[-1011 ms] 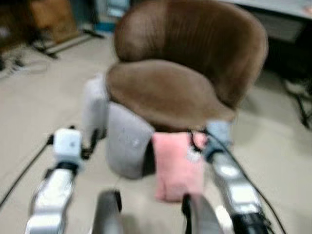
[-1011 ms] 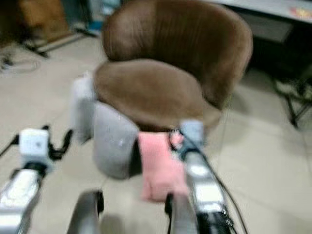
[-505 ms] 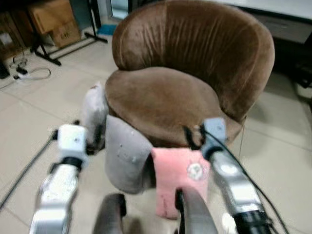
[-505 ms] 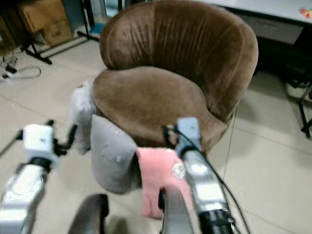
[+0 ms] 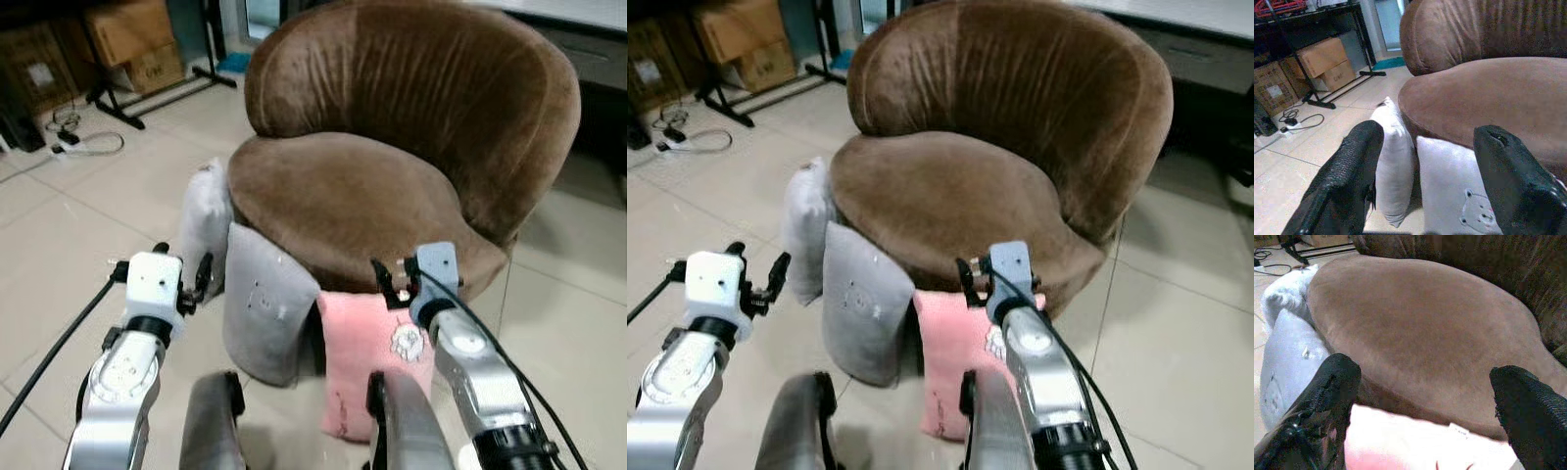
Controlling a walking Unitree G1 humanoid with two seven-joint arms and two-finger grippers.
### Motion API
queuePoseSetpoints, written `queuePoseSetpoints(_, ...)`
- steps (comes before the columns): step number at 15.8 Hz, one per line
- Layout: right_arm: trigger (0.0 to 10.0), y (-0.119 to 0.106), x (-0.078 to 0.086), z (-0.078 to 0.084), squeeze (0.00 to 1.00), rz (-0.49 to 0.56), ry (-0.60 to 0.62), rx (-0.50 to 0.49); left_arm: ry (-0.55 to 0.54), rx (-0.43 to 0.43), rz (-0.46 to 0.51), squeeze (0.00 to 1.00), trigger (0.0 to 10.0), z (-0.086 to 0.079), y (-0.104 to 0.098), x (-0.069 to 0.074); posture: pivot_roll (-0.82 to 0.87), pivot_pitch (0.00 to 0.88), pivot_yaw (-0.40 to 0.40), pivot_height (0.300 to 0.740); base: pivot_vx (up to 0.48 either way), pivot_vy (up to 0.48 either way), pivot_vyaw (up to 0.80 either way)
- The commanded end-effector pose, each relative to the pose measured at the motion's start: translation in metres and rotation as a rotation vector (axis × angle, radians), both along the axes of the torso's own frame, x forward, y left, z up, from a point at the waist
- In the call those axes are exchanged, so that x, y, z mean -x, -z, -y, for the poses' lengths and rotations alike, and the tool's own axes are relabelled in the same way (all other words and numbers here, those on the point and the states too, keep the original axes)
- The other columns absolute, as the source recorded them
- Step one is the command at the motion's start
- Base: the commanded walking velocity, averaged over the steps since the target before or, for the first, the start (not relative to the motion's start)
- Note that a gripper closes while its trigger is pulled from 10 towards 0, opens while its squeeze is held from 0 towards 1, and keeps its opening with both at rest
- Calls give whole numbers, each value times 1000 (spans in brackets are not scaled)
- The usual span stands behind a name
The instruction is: Move the pillow to the sofa from floor
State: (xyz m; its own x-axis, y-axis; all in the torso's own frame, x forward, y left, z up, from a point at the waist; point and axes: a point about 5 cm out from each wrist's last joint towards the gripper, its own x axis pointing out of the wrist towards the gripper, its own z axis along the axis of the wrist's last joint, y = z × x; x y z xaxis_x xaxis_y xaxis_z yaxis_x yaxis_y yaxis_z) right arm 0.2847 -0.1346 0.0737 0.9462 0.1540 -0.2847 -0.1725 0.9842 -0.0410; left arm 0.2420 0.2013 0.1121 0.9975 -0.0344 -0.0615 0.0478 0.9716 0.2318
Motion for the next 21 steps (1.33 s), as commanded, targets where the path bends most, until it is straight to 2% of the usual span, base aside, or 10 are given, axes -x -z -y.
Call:
queuePoseSetpoints(1, 10000, -1, -2, 3, 0, 7, 2, -8, 10, -12, -14, 0, 10000, 2, 2, 0, -157, 0, -5, 486, 0, 0, 0)
queuePoseSetpoints(14, 10000, 1, -6, -10, 0, 5, -61, -2, 6, -33, -28, 0, 10000, -2, 3, 2, -142, 0, -2, 361, 0, 0, 0)
queuePoseSetpoints(15, 10000, 0, -9, -13, 71, 13, -82, -16, 9, -34, -28, 0, 10000, -2, 3, 3, -141, 0, 0, 361, 0, 0, 0)
queuePoseSetpoints(16, 10000, -3, -12, -16, 1000, 24, -89, -50, 12, -36, -29, 0, 10000, -2, 3, 4, -141, 0, 1, 361, 0, 0, 0)
queuePoseSetpoints(18, 10000, -7, -22, -20, 1000, 18, -110, -55, 23, -39, -29, 0, 10000, -2, 2, 3, -135, 0, -1, 361, 0, 0, 0)
queuePoseSetpoints(20, 10000, -6, -32, -23, 1000, -14, -148, 4, 41, -48, -29, 0, 10000, -1, 1, 4, -129, 0, -3, 361, 0, 0, 0)
queuePoseSetpoints(21, 10000, -7, -44, -21, 1000, -38, -138, 21, 82, -58, -37, 0, 10000, -1, -1, 6, -116, 0, -5, 361, 0, 0, 0)
